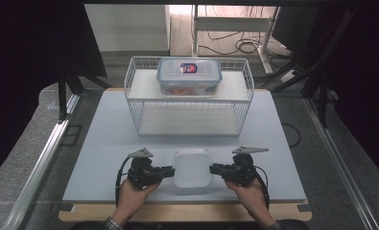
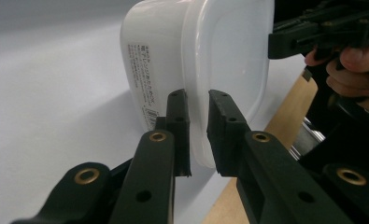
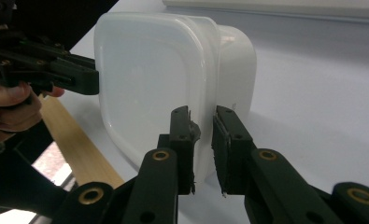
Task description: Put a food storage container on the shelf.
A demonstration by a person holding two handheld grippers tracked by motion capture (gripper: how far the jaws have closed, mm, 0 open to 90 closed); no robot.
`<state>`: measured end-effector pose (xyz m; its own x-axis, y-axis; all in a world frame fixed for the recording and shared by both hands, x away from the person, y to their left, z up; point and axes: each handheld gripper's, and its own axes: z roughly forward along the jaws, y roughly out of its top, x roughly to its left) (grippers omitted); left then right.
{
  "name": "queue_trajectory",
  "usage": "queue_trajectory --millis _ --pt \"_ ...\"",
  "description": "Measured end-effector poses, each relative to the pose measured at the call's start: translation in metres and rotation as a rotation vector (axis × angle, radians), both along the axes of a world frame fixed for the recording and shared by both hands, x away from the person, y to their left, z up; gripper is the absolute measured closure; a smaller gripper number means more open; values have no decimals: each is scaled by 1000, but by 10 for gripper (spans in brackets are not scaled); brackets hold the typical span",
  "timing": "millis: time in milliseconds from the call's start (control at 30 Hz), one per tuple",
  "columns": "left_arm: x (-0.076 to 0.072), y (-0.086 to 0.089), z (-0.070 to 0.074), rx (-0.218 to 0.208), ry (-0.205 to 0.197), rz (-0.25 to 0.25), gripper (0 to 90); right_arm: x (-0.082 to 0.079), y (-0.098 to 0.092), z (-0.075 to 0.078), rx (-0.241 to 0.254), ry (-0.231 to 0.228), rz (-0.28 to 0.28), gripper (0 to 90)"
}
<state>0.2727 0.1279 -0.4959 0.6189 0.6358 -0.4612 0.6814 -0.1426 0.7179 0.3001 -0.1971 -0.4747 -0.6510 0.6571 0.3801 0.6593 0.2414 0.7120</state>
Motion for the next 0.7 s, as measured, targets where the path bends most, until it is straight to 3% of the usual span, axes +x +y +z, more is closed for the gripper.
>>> queue_trajectory --millis 100,700 --pt "-1 2 2 -4 -21 20 798 -3 4 0 -16 -26 1 780" --pt "2 13 26 6 -102 30 798 2 12 18 29 -109 18 783"
